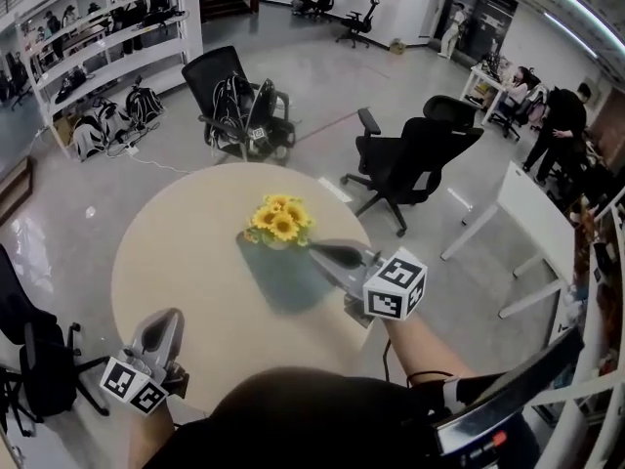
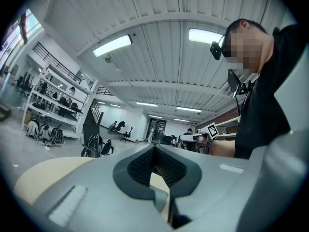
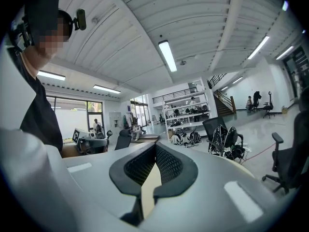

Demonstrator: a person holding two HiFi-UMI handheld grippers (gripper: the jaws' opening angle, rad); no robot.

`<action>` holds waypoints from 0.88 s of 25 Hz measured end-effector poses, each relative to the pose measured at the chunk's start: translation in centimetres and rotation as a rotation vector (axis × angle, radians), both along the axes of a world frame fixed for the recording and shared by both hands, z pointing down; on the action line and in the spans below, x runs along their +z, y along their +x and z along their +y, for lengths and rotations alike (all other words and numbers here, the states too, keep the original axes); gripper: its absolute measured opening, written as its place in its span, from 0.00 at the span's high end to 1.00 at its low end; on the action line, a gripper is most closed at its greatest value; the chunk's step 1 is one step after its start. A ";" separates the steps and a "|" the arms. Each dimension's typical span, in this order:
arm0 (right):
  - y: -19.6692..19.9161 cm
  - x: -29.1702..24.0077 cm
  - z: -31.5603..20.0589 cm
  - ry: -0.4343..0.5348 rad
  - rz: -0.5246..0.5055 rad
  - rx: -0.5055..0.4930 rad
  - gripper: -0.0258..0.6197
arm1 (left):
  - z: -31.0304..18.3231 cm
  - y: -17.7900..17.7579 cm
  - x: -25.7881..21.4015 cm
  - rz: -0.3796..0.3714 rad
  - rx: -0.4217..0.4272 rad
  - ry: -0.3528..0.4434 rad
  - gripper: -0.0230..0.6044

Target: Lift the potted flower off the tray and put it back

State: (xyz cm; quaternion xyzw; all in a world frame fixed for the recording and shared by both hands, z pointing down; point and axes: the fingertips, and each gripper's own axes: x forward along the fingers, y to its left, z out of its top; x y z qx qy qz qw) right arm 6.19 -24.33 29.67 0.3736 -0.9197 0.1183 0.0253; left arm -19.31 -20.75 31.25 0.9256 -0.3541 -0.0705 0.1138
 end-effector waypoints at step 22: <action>11.3 4.1 -7.0 0.013 -0.049 0.025 0.94 | -11.3 15.3 11.3 -0.241 0.062 -0.176 0.87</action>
